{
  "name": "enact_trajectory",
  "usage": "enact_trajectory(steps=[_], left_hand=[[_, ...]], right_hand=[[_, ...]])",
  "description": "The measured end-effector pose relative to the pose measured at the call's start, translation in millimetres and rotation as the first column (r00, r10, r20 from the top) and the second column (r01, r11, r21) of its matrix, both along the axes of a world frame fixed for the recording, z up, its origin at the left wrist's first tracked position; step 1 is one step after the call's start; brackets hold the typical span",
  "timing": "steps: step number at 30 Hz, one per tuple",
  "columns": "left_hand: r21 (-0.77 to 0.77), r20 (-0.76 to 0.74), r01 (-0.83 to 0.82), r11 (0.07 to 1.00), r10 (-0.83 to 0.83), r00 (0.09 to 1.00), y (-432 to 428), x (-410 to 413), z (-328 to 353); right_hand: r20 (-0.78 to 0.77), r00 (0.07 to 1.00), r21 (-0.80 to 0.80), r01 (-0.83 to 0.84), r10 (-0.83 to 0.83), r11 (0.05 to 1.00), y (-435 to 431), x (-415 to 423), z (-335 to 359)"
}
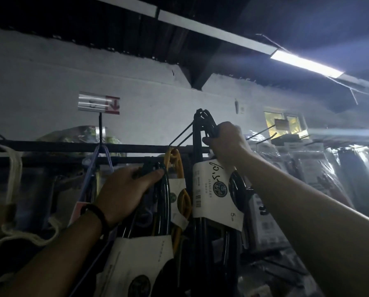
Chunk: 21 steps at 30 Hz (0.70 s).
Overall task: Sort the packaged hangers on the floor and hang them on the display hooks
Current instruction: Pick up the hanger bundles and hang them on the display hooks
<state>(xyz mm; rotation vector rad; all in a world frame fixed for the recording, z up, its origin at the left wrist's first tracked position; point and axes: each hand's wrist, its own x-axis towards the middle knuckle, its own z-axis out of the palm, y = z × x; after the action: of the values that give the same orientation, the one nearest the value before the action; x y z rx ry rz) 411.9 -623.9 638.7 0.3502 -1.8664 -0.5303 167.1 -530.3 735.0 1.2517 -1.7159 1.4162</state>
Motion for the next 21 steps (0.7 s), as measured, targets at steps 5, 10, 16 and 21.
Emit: enact_trajectory(steps=[5, 10, 16, 21], left_hand=[[-0.097, 0.045, -0.01, 0.995, 0.015, 0.999, 1.7, -1.4, 17.8], [-0.042, 0.002, 0.065, 0.997, -0.065, 0.998, -1.5, -6.1, 33.8], [-0.03, 0.026, 0.087, 0.996, -0.087, 0.996, -1.3, -10.9, 40.8], [0.009, 0.034, 0.083, 0.996, -0.084, 0.996, -0.8, -12.1, 47.1]], right_hand=[[-0.014, 0.998, 0.02, 0.059, -0.059, 0.998, -14.9, -4.8, 6.1], [-0.044, 0.999, 0.074, 0.029, -0.026, 0.997, -21.2, -3.3, 6.5], [0.012, 1.0, 0.1, 0.011, -0.012, 0.995, -30.4, -8.2, 3.8], [0.001, 0.999, 0.143, 0.042, -0.043, 0.989, -46.4, -8.2, 13.1]])
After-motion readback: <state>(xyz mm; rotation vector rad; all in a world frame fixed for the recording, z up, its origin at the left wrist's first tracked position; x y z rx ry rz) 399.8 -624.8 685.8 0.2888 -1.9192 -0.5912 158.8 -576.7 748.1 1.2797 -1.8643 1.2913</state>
